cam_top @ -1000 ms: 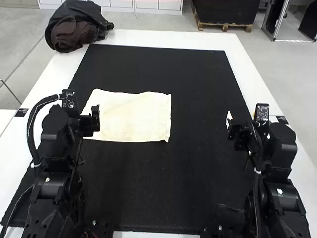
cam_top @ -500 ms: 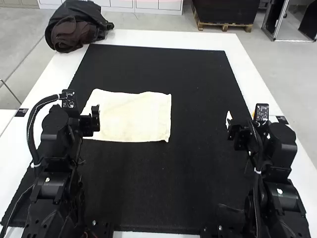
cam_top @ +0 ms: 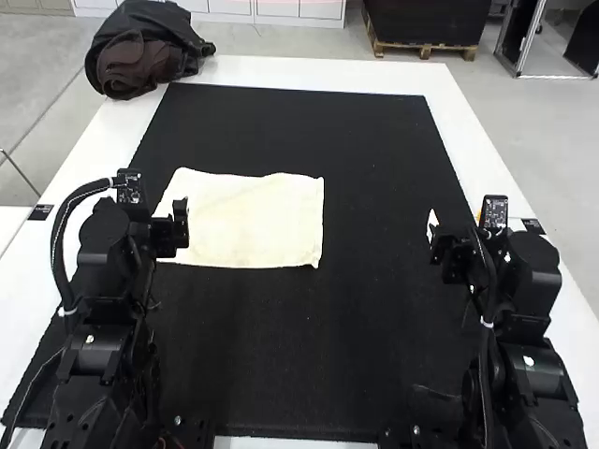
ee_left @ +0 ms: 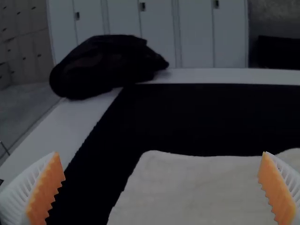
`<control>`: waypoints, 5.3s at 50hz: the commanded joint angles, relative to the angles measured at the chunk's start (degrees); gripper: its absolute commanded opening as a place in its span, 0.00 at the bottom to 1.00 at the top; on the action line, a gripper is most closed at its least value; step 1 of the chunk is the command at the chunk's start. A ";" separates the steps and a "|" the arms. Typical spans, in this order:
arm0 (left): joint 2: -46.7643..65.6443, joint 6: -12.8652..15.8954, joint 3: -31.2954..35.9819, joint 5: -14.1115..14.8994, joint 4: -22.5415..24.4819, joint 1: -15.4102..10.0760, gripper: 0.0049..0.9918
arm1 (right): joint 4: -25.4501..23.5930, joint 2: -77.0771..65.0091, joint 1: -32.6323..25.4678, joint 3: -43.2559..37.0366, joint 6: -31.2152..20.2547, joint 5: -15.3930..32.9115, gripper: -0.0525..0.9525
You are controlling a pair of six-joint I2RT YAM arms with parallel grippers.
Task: Fold the towel.
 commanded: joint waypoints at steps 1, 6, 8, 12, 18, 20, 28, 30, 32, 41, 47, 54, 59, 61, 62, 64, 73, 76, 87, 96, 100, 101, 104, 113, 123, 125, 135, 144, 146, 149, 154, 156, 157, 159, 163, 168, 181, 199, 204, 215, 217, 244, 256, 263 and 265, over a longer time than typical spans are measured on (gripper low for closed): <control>-0.38 -0.63 -0.21 0.78 0.19 -0.06 0.98 | -0.43 -0.40 -0.72 -0.34 0.28 -1.73 0.97; -0.47 -0.63 -0.21 0.78 0.19 -0.06 0.98 | -0.43 -0.40 -0.72 -0.34 0.37 -1.73 0.97; -0.47 -0.63 -0.21 0.78 0.28 -0.06 0.98 | -0.43 -0.40 -0.72 -0.34 0.37 -1.73 0.97; -0.47 -0.63 -0.21 0.70 0.19 -0.06 0.98 | -0.43 -0.40 -0.72 -0.34 0.28 -1.73 0.97; -0.47 -0.63 -0.21 0.70 0.19 -0.06 0.98 | -0.43 -0.40 -0.72 -0.34 0.28 -1.73 0.97; -0.38 -0.63 -0.21 0.78 0.19 -0.06 0.98 | -0.43 -0.40 -0.72 -0.34 0.28 -1.73 0.97; -0.38 -0.63 -0.21 0.78 0.19 -0.06 0.98 | -0.43 -0.40 -0.81 -0.34 0.28 -1.73 0.97; -0.38 -0.63 -0.21 0.70 0.19 -0.06 0.98 | -0.43 -0.40 -0.72 -0.34 0.37 -1.73 0.97; -0.47 -0.63 -0.21 0.70 0.28 -0.06 0.98 | -0.43 -0.40 -0.72 -0.34 0.28 -1.73 0.97; -0.47 -0.63 -0.21 0.78 0.19 -0.06 0.98 | -0.43 -0.40 -0.72 -0.34 0.28 -1.73 0.97; -0.47 -0.63 -0.21 0.78 0.19 -0.06 0.98 | -0.43 -0.40 -0.72 -0.25 0.28 -1.73 0.97; -0.47 -0.63 -0.21 0.78 0.19 -0.06 0.98 | -0.43 -0.40 -0.81 -0.34 0.28 -1.73 0.97; -0.47 -0.81 -0.21 0.78 0.19 -0.06 0.98 | -0.43 -0.40 -0.72 -0.34 0.28 -1.73 0.97; -0.38 -0.81 -0.21 0.78 0.19 -0.06 0.98 | -0.43 -0.40 -0.72 -0.34 0.28 -1.73 0.97; -0.47 -0.81 -0.21 0.78 0.19 -0.06 0.98 | -0.43 -0.40 -0.72 -0.34 0.28 -1.73 0.97; -0.47 -0.81 -0.21 0.78 0.19 -0.06 0.98 | -0.43 -0.40 -0.72 -0.34 0.28 -1.73 0.97; -0.47 -0.81 -0.21 1.14 0.10 -0.06 0.98 | -0.43 -0.40 -0.72 -0.34 0.28 -1.73 0.97; -0.38 -0.89 -0.21 1.14 0.10 -0.06 0.98 | -0.43 -0.40 -0.81 -0.25 0.28 -1.73 0.97; -0.47 -0.89 -0.21 1.14 0.10 -0.06 0.98 | -0.43 -0.40 -0.72 -0.34 0.28 -1.73 0.97; -0.47 -0.89 -0.21 1.14 0.10 -0.06 0.98 | -0.52 -0.40 -0.72 -0.34 -0.07 -1.73 0.97; -0.38 -0.89 -0.21 1.14 0.10 -0.06 0.98 | -0.34 -0.40 -0.72 -0.34 -2.26 -1.73 0.97; -0.38 -0.89 -0.21 1.14 0.10 -0.06 0.98 | -0.43 -0.40 -0.72 -0.34 -3.06 -1.73 0.97; -0.47 -0.89 -0.21 1.14 0.28 -0.06 0.98 | 0.63 -0.40 -0.72 -0.25 -6.04 -1.73 0.97; -0.38 6.66 -0.21 1.22 3.36 -0.06 0.97 | 4.23 -0.40 -1.07 -0.34 -14.83 -0.06 0.97; -0.47 9.04 0.58 1.66 16.63 0.29 0.97 | 17.06 -0.40 -2.74 2.21 -14.48 5.21 0.96; -0.38 8.95 1.90 1.75 18.30 0.38 0.97 | 17.15 -0.05 -3.01 4.23 -14.31 5.30 0.96; 9.37 8.77 16.05 0.78 18.91 -0.15 0.96 | 16.54 15.59 -3.97 20.93 -7.19 5.65 0.96; 32.31 8.16 30.99 0.08 18.56 0.47 0.97 | 12.40 39.67 -4.06 37.54 0.02 4.25 0.96; 36.00 8.16 33.63 -0.27 18.39 0.64 0.97 | 11.70 43.45 -4.15 39.30 0.37 3.89 0.96; 41.28 8.16 36.97 -2.73 17.95 1.08 0.97 | 11.61 48.46 -3.97 40.71 3.62 3.37 0.96; 49.36 7.19 39.96 -6.16 14.34 1.43 0.96 | 9.68 56.73 -3.45 41.32 6.79 1.96 0.96; 52.09 7.02 40.22 -7.04 12.23 1.52 0.96 | 8.01 60.24 -3.01 41.06 6.88 0.38 0.96; 53.32 6.84 40.13 -8.18 11.62 1.61 0.96 | 7.48 61.56 -2.74 40.88 6.88 0.03 0.96; 55.16 5.96 39.78 -9.06 10.04 1.70 0.96 | 7.31 63.93 -2.30 40.18 7.76 -2.87 0.96; 57.89 4.73 38.29 -9.94 7.49 2.58 0.97 | 7.92 67.71 -1.51 38.68 9.60 -7.71 0.95; 59.47 4.55 35.56 -9.50 6.70 4.86 0.97 | 8.45 69.21 0.95 37.81 9.43 -7.71 0.95; 60.88 3.76 34.33 2.19 1.51 13.12 0.97 | 7.92 74.04 12.11 38.86 7.93 -4.54 0.95; 69.58 6.05 33.98 11.07 5.38 18.57 0.97 | 11.00 83.88 13.34 43.25 13.38 -12.37 0.95; 72.13 6.05 34.07 12.47 8.45 18.40 0.97 | 11.70 87.14 14.31 45.63 13.38 -12.89 0.96; 81.71 6.40 35.21 14.93 14.08 15.94 0.97 | 13.20 96.10 18.09 51.60 13.56 -12.37 0.96; 83.90 6.40 35.92 15.20 14.96 15.32 0.97 | 13.55 97.77 18.53 52.84 13.73 -12.28 0.96; 103.50 6.49 45.94 16.78 21.55 13.47 0.96 | 13.90 111.22 19.76 62.59 14.61 -13.07 0.95; 108.86 7.81 50.15 16.78 21.64 13.83 0.96 | 13.72 115.08 20.02 65.93 15.05 -14.21 0.95; 110.80 7.72 52.62 16.60 21.55 13.56 0.94 | 13.11 117.19 20.90 68.74 15.05 -14.21 0.95; 111.24 7.72 53.23 16.60 21.55 13.56 0.94 | 12.84 117.72 21.16 69.45 15.05 -14.30 0.95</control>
